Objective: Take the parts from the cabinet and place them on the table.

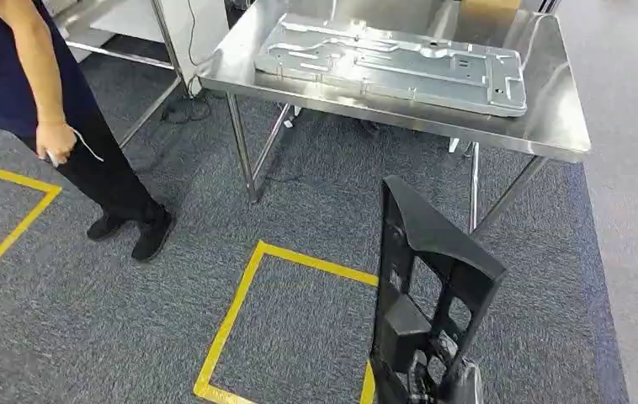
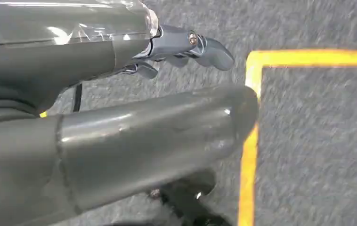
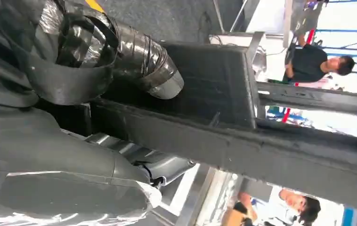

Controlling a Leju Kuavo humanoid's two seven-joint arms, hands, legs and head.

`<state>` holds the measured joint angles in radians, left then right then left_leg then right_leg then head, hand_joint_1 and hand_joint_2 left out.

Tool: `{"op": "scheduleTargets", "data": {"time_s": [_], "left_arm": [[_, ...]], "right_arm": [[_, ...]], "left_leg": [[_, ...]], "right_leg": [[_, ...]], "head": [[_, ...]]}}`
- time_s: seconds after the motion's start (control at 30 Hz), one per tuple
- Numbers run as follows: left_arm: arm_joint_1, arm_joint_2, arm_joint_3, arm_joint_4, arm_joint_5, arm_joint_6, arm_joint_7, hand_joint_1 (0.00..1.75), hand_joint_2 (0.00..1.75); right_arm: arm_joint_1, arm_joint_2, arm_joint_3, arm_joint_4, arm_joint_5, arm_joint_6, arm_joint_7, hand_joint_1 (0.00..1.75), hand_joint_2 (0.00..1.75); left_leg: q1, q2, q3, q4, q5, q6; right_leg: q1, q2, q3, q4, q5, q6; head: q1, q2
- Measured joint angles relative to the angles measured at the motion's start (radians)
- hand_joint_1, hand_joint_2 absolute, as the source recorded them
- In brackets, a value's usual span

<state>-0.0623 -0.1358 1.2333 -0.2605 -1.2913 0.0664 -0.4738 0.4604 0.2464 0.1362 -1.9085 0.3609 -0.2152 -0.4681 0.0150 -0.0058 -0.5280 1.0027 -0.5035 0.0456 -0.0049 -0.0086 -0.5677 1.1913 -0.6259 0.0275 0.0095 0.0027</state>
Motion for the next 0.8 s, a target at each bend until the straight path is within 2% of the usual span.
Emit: {"op": "scheduleTargets", "data": {"time_s": [0.03, 0.07, 0.1, 0.13, 0.2, 0.23, 0.27, 0.3, 0.33, 0.37, 0.4, 0.43, 0.47, 0.53, 0.57, 0.6, 0.63, 0.67, 0.7, 0.73, 0.77, 0.8], "left_arm": [[-0.001, 0.000, 0.001, 0.000, 0.000, -0.001, 0.000, 0.00, 0.00], [0.000, 0.000, 0.002, 0.000, 0.000, -0.001, 0.000, 0.00, 0.00], [0.003, 0.000, 0.003, 0.000, 0.000, -0.002, 0.000, 0.00, 0.00], [0.004, 0.000, 0.003, 0.000, 0.000, -0.002, 0.000, 0.00, 0.00], [0.004, 0.000, 0.003, 0.000, 0.000, -0.003, 0.001, 0.00, 0.00], [0.006, -0.002, 0.003, 0.000, 0.000, -0.003, 0.002, 0.00, 0.00], [0.002, -0.004, 0.004, 0.001, 0.000, -0.003, 0.004, 0.00, 0.00], [-0.001, -0.004, 0.004, 0.001, 0.000, -0.003, 0.004, 0.00, 0.00], [0.000, -0.004, 0.004, 0.001, 0.000, -0.003, 0.004, 0.00, 0.00], [0.004, -0.004, 0.004, 0.001, -0.001, -0.003, 0.003, 0.00, 0.00], [0.004, -0.002, 0.004, 0.001, -0.001, -0.004, 0.005, 0.00, 0.00], [0.002, -0.002, 0.005, 0.001, -0.002, -0.004, 0.005, 0.00, 0.00], [-0.003, -0.002, 0.004, 0.001, -0.005, -0.004, 0.004, 0.00, 0.00], [-0.008, -0.002, 0.004, 0.001, -0.006, -0.006, 0.005, 0.00, 0.00], [-0.005, -0.002, 0.004, 0.001, -0.006, -0.008, 0.005, 0.00, 0.00], [-0.001, -0.002, 0.004, 0.001, -0.007, -0.008, 0.007, 0.00, 0.00], [0.002, -0.001, 0.005, 0.001, -0.008, -0.008, 0.008, 0.00, 0.00], [0.003, 0.001, 0.005, 0.001, -0.008, -0.008, 0.009, 0.00, 0.00], [0.004, 0.003, 0.005, 0.001, -0.011, -0.008, 0.011, 0.00, 0.00], [0.006, 0.003, 0.005, 0.001, -0.015, -0.008, 0.013, 0.00, 0.00], [0.007, 0.004, 0.006, 0.002, -0.017, -0.010, 0.015, 0.00, 0.00], [0.005, 0.004, 0.006, 0.002, -0.018, -0.011, 0.017, 0.00, 0.00]], "right_arm": [[0.000, -0.001, 0.000, -0.001, 0.000, 0.000, 0.000, 1.75, 1.75], [0.000, -0.003, -0.001, -0.002, 0.000, 0.000, 0.000, 1.75, 1.75], [0.000, -0.005, -0.001, -0.001, 0.000, 0.000, 0.000, 1.75, 1.75], [0.000, -0.006, -0.001, -0.002, 0.000, 0.000, 0.000, 1.75, 1.75], [0.001, -0.008, -0.001, -0.006, 0.011, -0.012, -0.003, 1.75, 1.75], [0.002, -0.009, 0.000, -0.012, 0.027, -0.027, -0.008, 1.75, 1.75], [0.000, -0.011, 0.000, -0.020, 0.040, -0.044, -0.005, 1.75, 1.75], [0.000, -0.016, 0.002, -0.039, 0.052, -0.060, 0.004, 1.75, 1.75], [0.001, -0.020, 0.004, -0.059, 0.061, -0.066, 0.018, 1.75, 1.75], [-0.004, -0.024, 0.008, -0.074, 0.066, -0.072, 0.031, 1.75, 1.75], [-0.009, -0.026, 0.012, -0.085, 0.073, -0.074, 0.042, 1.75, 1.75], [-0.010, -0.027, 0.014, -0.092, 0.077, -0.076, 0.051, 1.75, 1.75], [-0.014, -0.030, 0.018, -0.100, 0.080, -0.079, 0.058, 1.75, 1.75], [-0.026, -0.034, 0.023, -0.106, 0.089, -0.086, 0.069, 1.75, 1.75], [-0.028, -0.037, 0.027, -0.106, 0.094, -0.093, 0.073, 1.75, 1.75], [-0.030, -0.040, 0.029, -0.106, 0.100, -0.100, 0.077, 1.75, 1.75], [-0.030, -0.042, 0.031, -0.106, 0.111, -0.111, 0.083, 1.75, 1.75], [-0.032, -0.044, 0.031, -0.106, 0.133, -0.129, 0.093, 1.75, 1.75], [-0.036, -0.046, 0.031, -0.106, 0.172, -0.156, 0.106, 1.75, 1.75], [-0.041, -0.048, 0.032, -0.106, 0.221, -0.186, 0.122, 1.75, 1.75], [-0.047, -0.050, 0.031, -0.106, 0.263, -0.211, 0.137, 1.75, 1.75], [-0.052, -0.052, 0.029, -0.107, 0.302, -0.236, 0.155, 1.75, 1.75]], "left_leg": [[0.000, -0.001, 0.006, 0.000, -0.007, 0.000], [-0.001, -0.003, 0.014, 0.000, -0.015, 0.000], [-0.001, -0.004, 0.026, 0.000, -0.024, -0.001], [-0.001, -0.007, 0.042, 0.000, -0.034, -0.002], [-0.002, -0.009, 0.074, 0.000, -0.056, -0.006], [-0.001, -0.010, 0.075, -0.003, -0.066, -0.008], [-0.003, -0.013, 0.085, -0.003, -0.074, -0.015], [-0.001, -0.013, 0.086, -0.008, -0.082, -0.023], [-0.002, -0.012, 0.106, -0.016, -0.082, -0.029], [-0.005, -0.011, 0.113, 0.001, -0.060, -0.037], [-0.005, -0.011, 0.121, 0.001, -0.065, -0.039], [-0.003, -0.006, 0.120, 0.030, -0.073, -0.038], [-0.003, -0.003, 0.093, 0.085, -0.080, -0.041], [-0.002, -0.002, -0.013, 0.229, -0.142, -0.050], [-0.002, -0.002, -0.057, 0.274, -0.177, -0.054], [-0.002, -0.002, -0.085, 0.287, -0.190, -0.054], [-0.002, -0.001, -0.097, 0.264, -0.176, -0.054], [-0.002, -0.001, -0.094, 0.211, -0.137, -0.053], [-0.002, 0.001, -0.084, 0.132, -0.067, -0.051], [-0.002, 0.005, -0.081, 0.058, 0.025, -0.043], [-0.010, 0.009, -0.092, 0.067, 0.033, -0.037], [-0.013, 0.010, -0.083, 0.055, 0.018, -0.029]], "right_leg": [[-0.001, 0.001, -0.051, 0.070, -0.027, 0.001], [-0.001, 0.002, -0.092, 0.115, -0.040, 0.003], [-0.001, 0.002, -0.113, 0.118, -0.027, 0.002], [-0.001, 0.002, -0.112, 0.079, 0.009, 0.000], [0.001, 0.004, -0.074, -0.071, 0.124, -0.014], [0.005, 0.005, -0.063, -0.137, 0.188, -0.023], [0.013, 0.005, -0.073, -0.125, 0.151, -0.028], [0.015, 0.009, -0.068, -0.135, 0.143, -0.032], [0.017, 0.009, -0.062, -0.144, 0.150, -0.040], [0.015, 0.011, -0.046, -0.154, 0.148, -0.052], [0.008, 0.013, -0.023, -0.162, 0.154, -0.060], [0.004, 0.011, 0.002, -0.174, 0.151, -0.061], [0.004, 0.008, 0.015, -0.179, 0.143, -0.066], [0.004, 0.006, 0.030, -0.179, 0.124, -0.069], [0.005, 0.007, 0.040, -0.179, 0.114, -0.069], [0.005, 0.009, 0.053, -0.179, 0.104, -0.068], [0.004, 0.012, 0.069, -0.179, 0.092, -0.066], [0.004, 0.012, 0.086, -0.179, 0.079, -0.064], [0.004, 0.011, 0.105, -0.179, 0.064, -0.060], [0.004, 0.008, 0.113, -0.181, 0.050, -0.056], [0.007, 0.009, 0.128, -0.175, 0.040, -0.049], [0.007, 0.011, 0.121, -0.180, 0.037, -0.043]], "head": [[-0.001, 0.000], [0.000, 0.000], [0.000, 0.000], [0.000, 0.000], [0.000, 0.000], [0.000, 0.000], [-0.003, 0.000], [-0.002, 0.000], [0.000, 0.000], [-0.001, 0.000], [0.000, 0.000], [-0.002, 0.000], [-0.002, 0.000], [-0.003, 0.000], [-0.002, 0.000], [-0.003, 0.000], [-0.003, 0.000], [-0.003, 0.000], [-0.003, 0.000], [-0.003, 0.000], [0.000, 0.000], [-0.004, 0.000]]}}
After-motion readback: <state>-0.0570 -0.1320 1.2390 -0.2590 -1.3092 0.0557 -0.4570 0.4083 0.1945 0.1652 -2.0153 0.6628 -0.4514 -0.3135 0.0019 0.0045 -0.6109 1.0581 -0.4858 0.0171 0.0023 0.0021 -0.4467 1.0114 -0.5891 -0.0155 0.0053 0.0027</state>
